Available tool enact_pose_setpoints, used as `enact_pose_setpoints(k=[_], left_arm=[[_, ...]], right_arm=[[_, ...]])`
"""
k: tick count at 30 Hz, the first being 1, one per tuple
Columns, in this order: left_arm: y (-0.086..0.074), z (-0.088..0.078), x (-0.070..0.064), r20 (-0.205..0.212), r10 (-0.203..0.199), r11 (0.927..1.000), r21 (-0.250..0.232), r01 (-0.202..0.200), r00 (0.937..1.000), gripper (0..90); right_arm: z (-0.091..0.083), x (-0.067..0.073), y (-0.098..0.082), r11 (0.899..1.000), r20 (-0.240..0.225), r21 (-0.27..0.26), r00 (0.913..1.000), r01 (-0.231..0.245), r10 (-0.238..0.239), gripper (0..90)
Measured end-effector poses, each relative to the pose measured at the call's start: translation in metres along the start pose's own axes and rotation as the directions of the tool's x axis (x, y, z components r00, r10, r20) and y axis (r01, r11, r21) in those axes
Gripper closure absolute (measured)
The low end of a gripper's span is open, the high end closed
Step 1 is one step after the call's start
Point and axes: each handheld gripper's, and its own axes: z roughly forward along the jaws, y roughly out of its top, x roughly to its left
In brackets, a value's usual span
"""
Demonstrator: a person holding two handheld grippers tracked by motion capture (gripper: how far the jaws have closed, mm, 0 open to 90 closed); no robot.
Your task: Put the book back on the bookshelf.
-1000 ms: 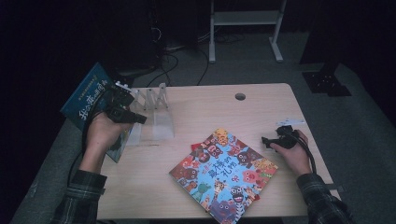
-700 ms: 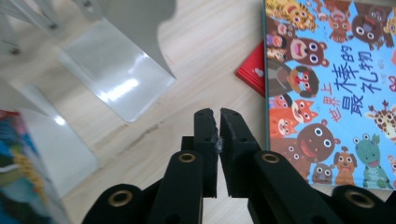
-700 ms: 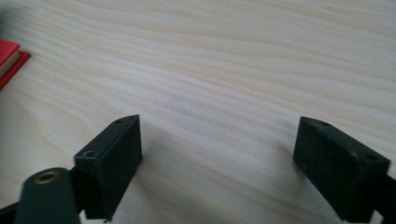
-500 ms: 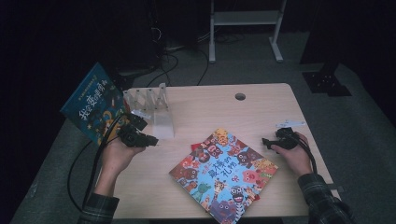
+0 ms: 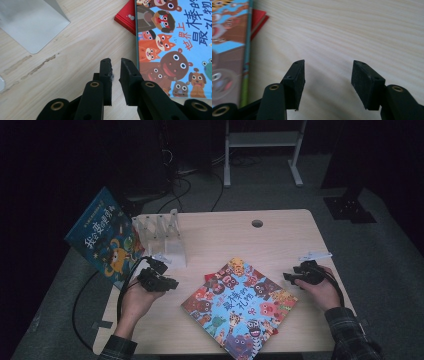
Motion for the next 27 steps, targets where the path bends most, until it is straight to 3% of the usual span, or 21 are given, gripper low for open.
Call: enact_pose_setpoints(k=[5, 10, 19, 23, 27], left_arm=[[-0.007, 0.013, 0.001, 0.023, -0.011, 0.9998, 0.014, 0.011, 0.9997, 67.2], [-0.01, 0.02, 0.004, 0.016, -0.027, 0.9994, 0.02, 0.027, 0.9995, 59.7], [-0.01, 0.037, 0.0, 0.023, -0.013, 0.9977, 0.066, 0.011, 0.9997, 47.5], [-0.009, 0.041, -0.004, 0.027, 0.003, 0.9963, 0.085, -0.006, 0.9996, 46.3], [-0.01, 0.041, -0.003, 0.033, -0.009, 0.9966, 0.082, 0.006, 0.9994, 46.2]], right_arm=[[-0.016, 0.006, -0.008, 1.0, -0.033, 0.003, 0.9994, 0.008, -0.007, 41.3], [-0.035, 0.011, -0.018, 1.0, -0.037, -0.014, 0.9992, 0.013, -0.014, 39.8], [-0.061, 0.015, -0.038, 1.0, -0.035, -0.02, 0.9994, 0.006, -0.006, 37.3], [-0.066, 0.018, -0.043, 1.0, -0.041, -0.016, 0.9991, 0.007, -0.007, 36.9], [-0.068, 0.021, -0.046, 1.0, -0.046, -0.01, 0.9989, 0.011, -0.011, 36.7]])
